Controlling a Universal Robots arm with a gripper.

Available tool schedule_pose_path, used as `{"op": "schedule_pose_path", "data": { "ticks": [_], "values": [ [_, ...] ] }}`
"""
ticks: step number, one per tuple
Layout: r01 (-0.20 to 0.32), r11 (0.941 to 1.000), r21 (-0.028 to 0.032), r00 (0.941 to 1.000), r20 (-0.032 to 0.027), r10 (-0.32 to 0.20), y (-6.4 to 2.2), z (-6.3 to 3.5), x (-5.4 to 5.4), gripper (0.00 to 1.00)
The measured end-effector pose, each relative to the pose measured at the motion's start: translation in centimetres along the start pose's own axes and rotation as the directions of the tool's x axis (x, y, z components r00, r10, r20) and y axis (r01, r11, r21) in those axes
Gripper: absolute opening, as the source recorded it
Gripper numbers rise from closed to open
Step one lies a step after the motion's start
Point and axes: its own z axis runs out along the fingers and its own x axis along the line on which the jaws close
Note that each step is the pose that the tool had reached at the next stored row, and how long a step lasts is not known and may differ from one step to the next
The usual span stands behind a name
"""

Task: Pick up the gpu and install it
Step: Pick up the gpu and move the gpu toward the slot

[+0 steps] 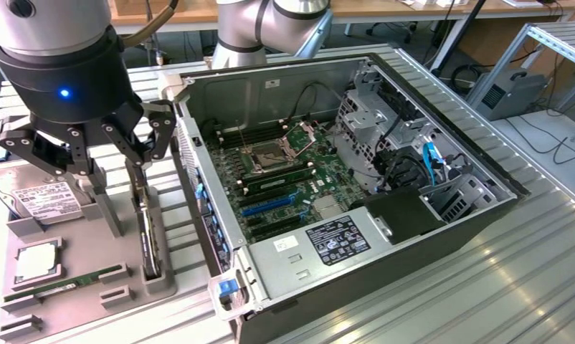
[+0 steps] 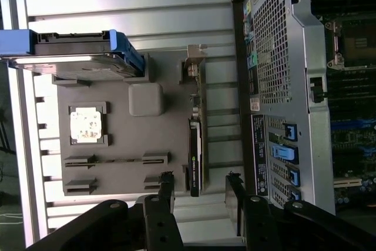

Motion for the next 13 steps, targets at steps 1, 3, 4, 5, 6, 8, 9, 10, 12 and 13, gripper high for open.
{"op": "schedule_pose_path", "data": {
  "ticks": [1,3,4,5,6,8,9,10,12,13],
  "values": [
    [0.0,1.0,0.0,1.0,0.0,0.0,0.0,0.01,0.0,0.48],
    [0.0,1.0,0.0001,1.0,0.0,0.0,0.0,0.05,0.0,0.48],
    [0.0,1.0,0.0001,1.0,0.0,0.0,0.0,0.07,0.0,0.48],
    [0.0,1.0,0.0002,1.0,0.0,0.0,0.0,0.08,0.0,0.48],
    [0.0,1.0,0.0003,1.0,0.0,0.0,0.0,0.09,0.0,0.48],
    [0.0,1.0,0.0004,1.0,-0.0001,0.0,0.0,0.12,0.0,0.48],
    [0.0,1.0,0.0004,1.0,0.0,0.0,-0.01,0.14,0.0,0.48],
    [0.0,1.0,0.0005,1.0,0.0,0.0,-0.01,0.15,0.0,0.48],
    [0.0,1.0,0.0015,1.0,0.0001,0.0,-0.03,0.69,0.02,0.48],
    [0.0,1.0,0.0016,1.0,0.0,0.0,-0.03,0.69,0.02,0.48]
  ]
}}
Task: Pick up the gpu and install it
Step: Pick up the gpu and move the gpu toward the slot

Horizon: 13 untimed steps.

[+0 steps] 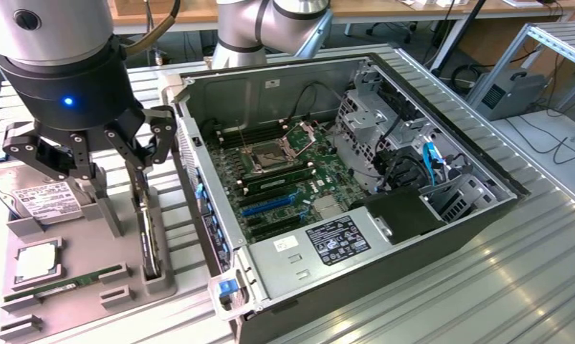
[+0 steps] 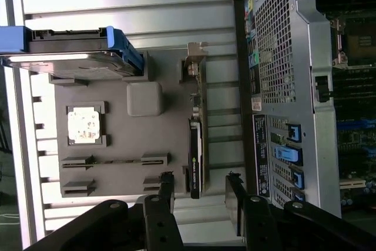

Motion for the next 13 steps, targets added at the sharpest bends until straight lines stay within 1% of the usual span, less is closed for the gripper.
{"op": "schedule_pose_path", "data": {
  "ticks": [8,9,10,13],
  "values": [
    [0.0,1.0,0.0003,1.0,0.0001,0.0,-0.01,0.16,0.0,0.48],
    [0.0,1.0,0.0019,1.0,0.0002,0.0,-0.01,0.37,0.01,0.48],
    [0.0,1.0,0.0058,1.0,0.0005,0.0,-0.02,0.55,0.02,0.48],
    [0.0,1.0,0.007,1.0,0.0006,0.0,-0.02,0.57,0.02,0.48]
  ]
}}
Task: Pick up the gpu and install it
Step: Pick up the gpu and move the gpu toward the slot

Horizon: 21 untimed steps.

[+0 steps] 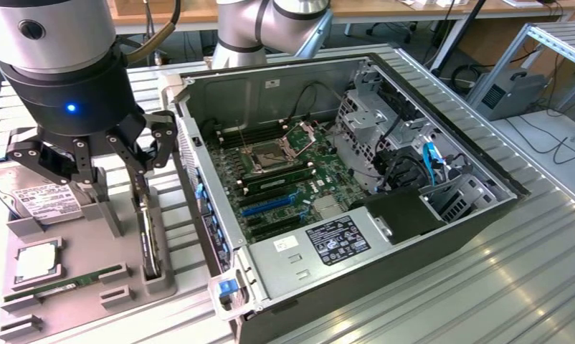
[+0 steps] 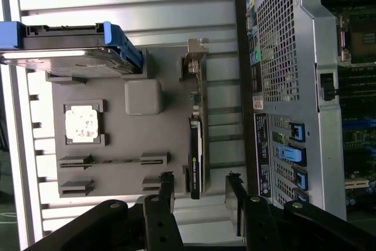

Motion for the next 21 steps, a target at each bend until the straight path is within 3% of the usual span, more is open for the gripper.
{"op": "schedule_pose_path", "data": {
  "ticks": [21],
  "values": [
    [0.0,1.0,0.0086,1.0,0.0006,0.0,-0.01,0.2,0.0,0.48]
  ]
}}
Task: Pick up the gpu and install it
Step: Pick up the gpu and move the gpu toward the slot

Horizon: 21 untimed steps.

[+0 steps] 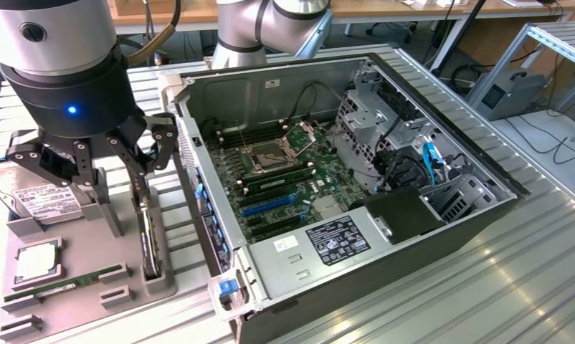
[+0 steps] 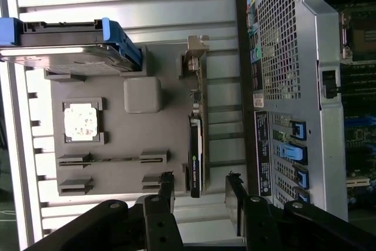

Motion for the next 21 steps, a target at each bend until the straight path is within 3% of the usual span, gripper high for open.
{"op": "schedule_pose_path", "data": {
  "ticks": [13,17,19,21],
  "values": [
    [0.0,1.0,0.0031,1.0,0.0003,-0.001,0.44,0.46,-0.05,0.48],
    [0.004,0.9999,0.0105,1.0,0.0008,-0.004,0.45,0.63,-0.08,0.48],
    [0.005,0.9998,0.0176,1.0,0.0013,-0.005,0.45,0.67,-0.08,0.48],
    [0.006,0.9995,0.0294,1.0,0.002,-0.006,0.44,0.75,-0.08,0.48]
  ]
}}
